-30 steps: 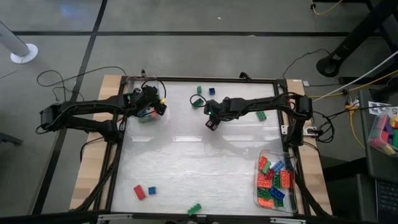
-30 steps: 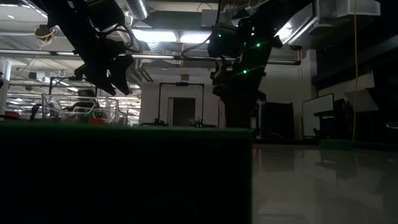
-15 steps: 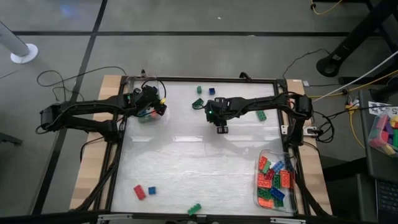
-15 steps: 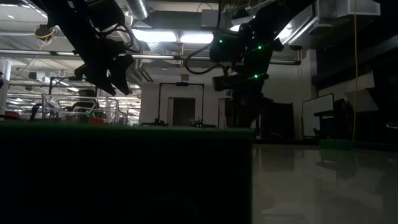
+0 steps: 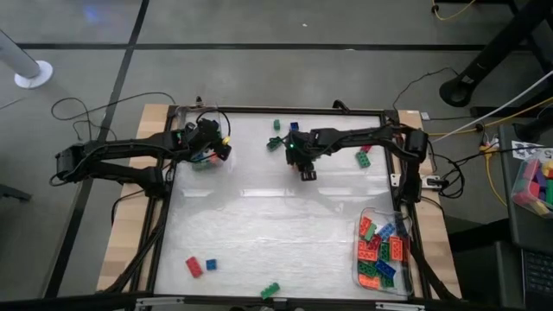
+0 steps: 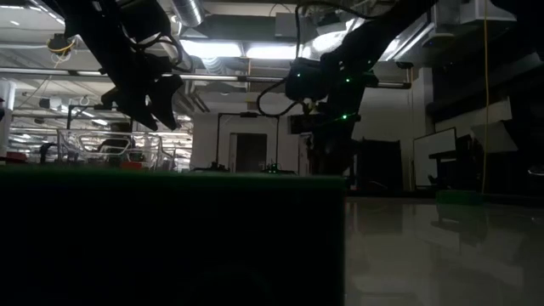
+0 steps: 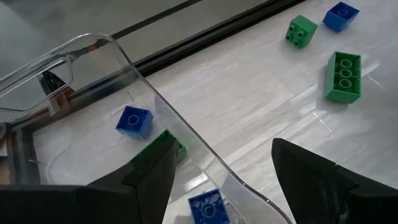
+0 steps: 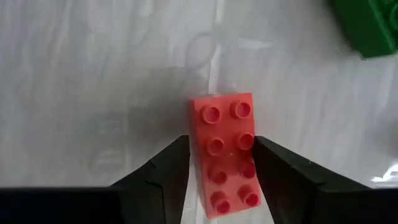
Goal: Sort blocks by size
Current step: Put the 8 stud orange game piece into the bottom transparent bin
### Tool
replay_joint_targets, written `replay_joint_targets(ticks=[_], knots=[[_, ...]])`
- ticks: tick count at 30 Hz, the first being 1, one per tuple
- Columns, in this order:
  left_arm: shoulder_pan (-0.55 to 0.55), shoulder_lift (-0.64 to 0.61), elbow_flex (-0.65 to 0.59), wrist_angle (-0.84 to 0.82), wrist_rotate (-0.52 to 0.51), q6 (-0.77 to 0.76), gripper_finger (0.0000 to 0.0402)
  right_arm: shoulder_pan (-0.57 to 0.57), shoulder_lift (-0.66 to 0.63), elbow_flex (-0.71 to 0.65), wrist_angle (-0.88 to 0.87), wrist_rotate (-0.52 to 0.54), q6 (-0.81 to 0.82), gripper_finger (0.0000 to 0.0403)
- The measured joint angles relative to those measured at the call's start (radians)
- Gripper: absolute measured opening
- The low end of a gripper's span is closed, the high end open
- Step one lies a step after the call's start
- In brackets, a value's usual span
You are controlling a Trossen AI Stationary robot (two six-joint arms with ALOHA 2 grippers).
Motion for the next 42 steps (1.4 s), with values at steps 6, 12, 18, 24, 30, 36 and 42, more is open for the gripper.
replay_joint_targets(ticks=[6, 12, 18, 24, 30, 36, 42], knots=[[-0.005, 0.000, 0.000, 0.002, 0.001, -0.001, 0.0249, 0.004, 0.048, 0.005, 0.013, 0.066, -0.004, 0.0177], [-0.007, 0.000, 0.000, 0.009, 0.014, -0.001, 0.0249, 0.001, 0.057, 0.002, 0.010, -0.010, 0.058, 0.0177], [-0.013, 0.000, 0.000, 0.075, 0.107, 0.031, 0.0249, 0.006, 0.055, 0.001, 0.029, -0.048, 0.090, 0.0173], [-0.042, 0.000, 0.000, 0.216, 0.255, 0.030, 0.0249, 0.030, 0.063, 0.080, 0.039, -0.067, 0.105, 0.0138], [-0.071, 0.000, 0.000, 0.268, 0.403, -0.168, 0.0249, 0.078, 0.058, 0.191, 0.123, -0.046, 0.101, 0.0152], [-0.106, 0.000, 0.000, 0.264, 0.427, -0.242, 0.0249, 0.133, 0.057, 0.265, 0.236, -0.039, 0.075, 0.0160], [-0.138, 0.000, 0.000, 0.267, 0.429, -0.285, 0.0249, 0.171, 0.056, 0.281, 0.421, 0.079, 0.059, 0.0144]])
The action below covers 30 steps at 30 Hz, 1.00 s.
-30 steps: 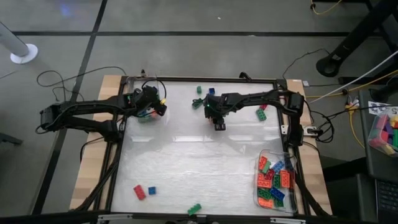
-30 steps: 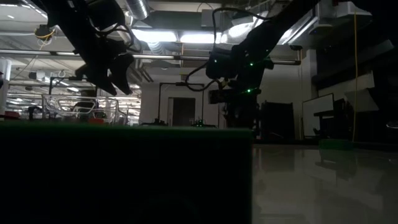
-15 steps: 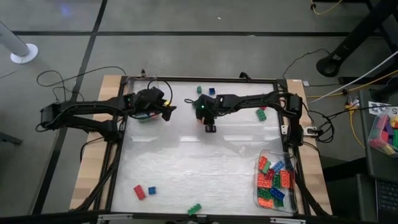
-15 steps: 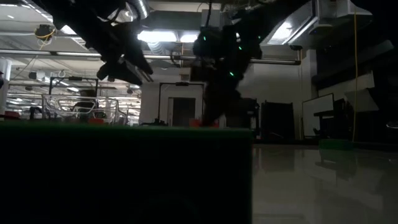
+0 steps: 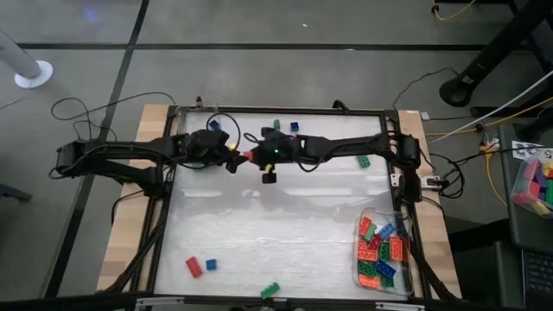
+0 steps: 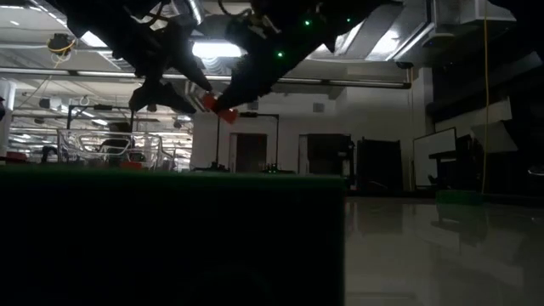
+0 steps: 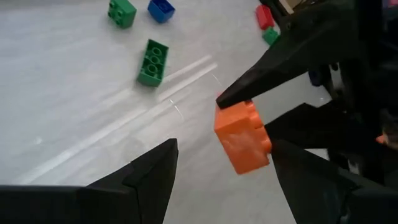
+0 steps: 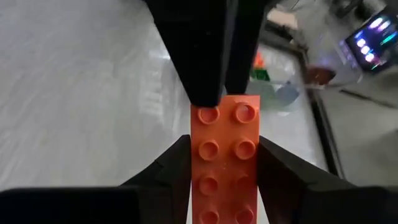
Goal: Sort blocks by size
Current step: Put the 8 stud orange game piece into the bottom transparent bin
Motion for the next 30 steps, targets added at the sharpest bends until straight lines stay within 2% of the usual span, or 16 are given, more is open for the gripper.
replay_joint_targets(ticks=[6, 10, 16, 20, 27, 30], knots=[[-0.027, 0.000, 0.000, 0.050, -0.002, 0.015, 0.0249, 0.012, -0.001, -0.001, 0.056, 0.010, -0.041, 0.0159], [-0.037, 0.000, 0.000, 0.107, -0.007, 0.022, 0.0249, 0.012, -0.002, -0.001, 0.054, 0.011, -0.040, 0.0153], [-0.036, 0.010, 0.000, 0.090, -0.010, 0.022, 0.0242, 0.012, -0.002, -0.001, 0.081, 0.010, -0.040, 0.0153], [-0.037, 0.032, 0.000, 0.093, -0.018, 0.024, 0.0205, 0.012, -0.002, -0.001, 0.087, 0.010, -0.040, 0.0160], [-0.036, 0.044, 0.000, 0.109, -0.048, 0.056, 0.0094, 0.011, -0.002, 0.000, 0.081, 0.019, -0.031, 0.0161], [-0.034, 0.045, 0.000, 0.101, -0.047, 0.086, 0.0086, 0.017, -0.002, 0.000, 0.079, 0.044, 0.009, 0.0171]])
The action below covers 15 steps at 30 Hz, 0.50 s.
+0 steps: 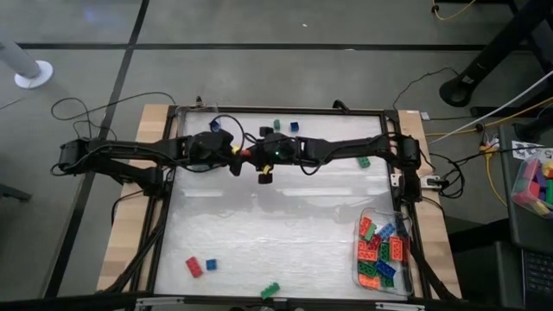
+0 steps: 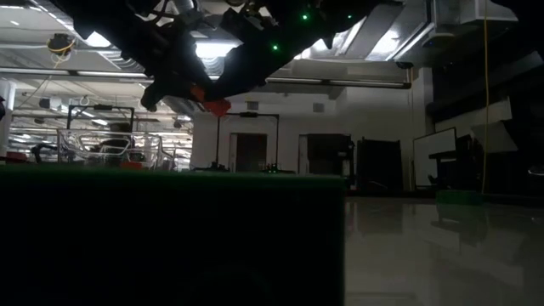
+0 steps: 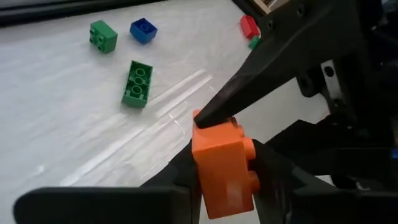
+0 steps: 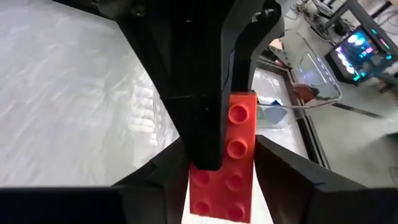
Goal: Sort blocks by size
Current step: Put the 8 stud orange game piece into the bottom transparent bin
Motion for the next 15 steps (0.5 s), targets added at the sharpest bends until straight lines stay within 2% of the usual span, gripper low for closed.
replay_joint_targets(ticks=[3, 8, 12, 15], knots=[[0.011, 0.000, 0.000, -0.016, -0.002, 0.031, 0.0081, 0.003, 0.000, 0.000, 0.000, 0.039, 0.007, 0.0190], [0.057, -0.043, -0.001, -0.077, -0.005, 0.085, 0.0080, 0.008, -0.001, 0.000, -0.017, 0.046, 0.008, 0.0225], [0.119, -0.133, 0.001, -0.236, -0.041, 0.139, 0.0081, 0.028, -0.001, 0.000, -0.079, 0.053, 0.010, 0.0236], [0.161, -0.214, 0.012, -0.387, -0.113, 0.173, 0.0085, 0.047, -0.001, 0.000, -0.150, 0.055, 0.010, 0.0236]])
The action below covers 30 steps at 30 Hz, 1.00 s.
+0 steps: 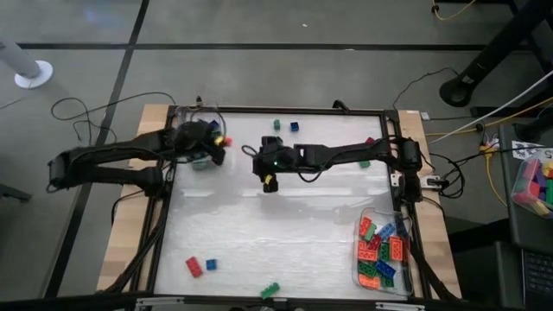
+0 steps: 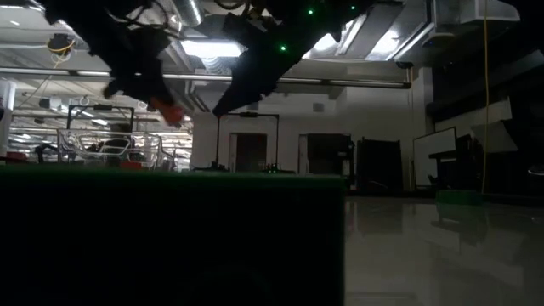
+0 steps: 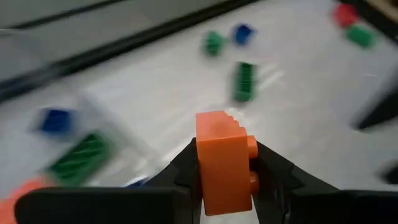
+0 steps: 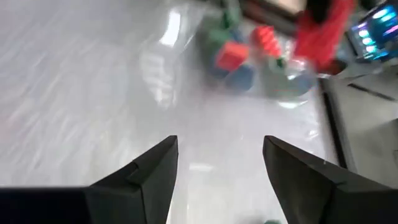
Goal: Sort blocks by size
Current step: Put the 8 stud orange game piece into the bottom transparent bin
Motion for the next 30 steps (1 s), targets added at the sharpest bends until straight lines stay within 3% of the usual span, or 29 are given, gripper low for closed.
replay_joint_targets(ticks=[3, 9, 18, 22, 30], knots=[[0.032, -0.076, 0.002, -0.108, -0.062, 0.002, 0.0086, 0.020, 0.000, 0.000, -0.067, 0.000, 0.000, 0.0236], [0.055, -0.141, 0.002, -0.230, -0.069, 0.058, 0.0105, 0.058, 0.000, 0.000, -0.143, 0.000, 0.001, 0.0236], [0.055, -0.122, 0.002, -0.274, -0.067, 0.094, 0.0184, 0.084, 0.000, 0.000, -0.286, 0.000, 0.042, 0.0237], [0.054, -0.131, 0.053, -0.269, -0.035, 0.190, 0.0203, 0.083, 0.000, 0.000, -0.378, 0.000, 0.084, 0.0237], [-0.013, -0.131, 0.158, -0.264, 0.154, 0.153, 0.0195, 0.083, 0.000, -0.002, -0.411, -0.013, 0.108, 0.0237]])
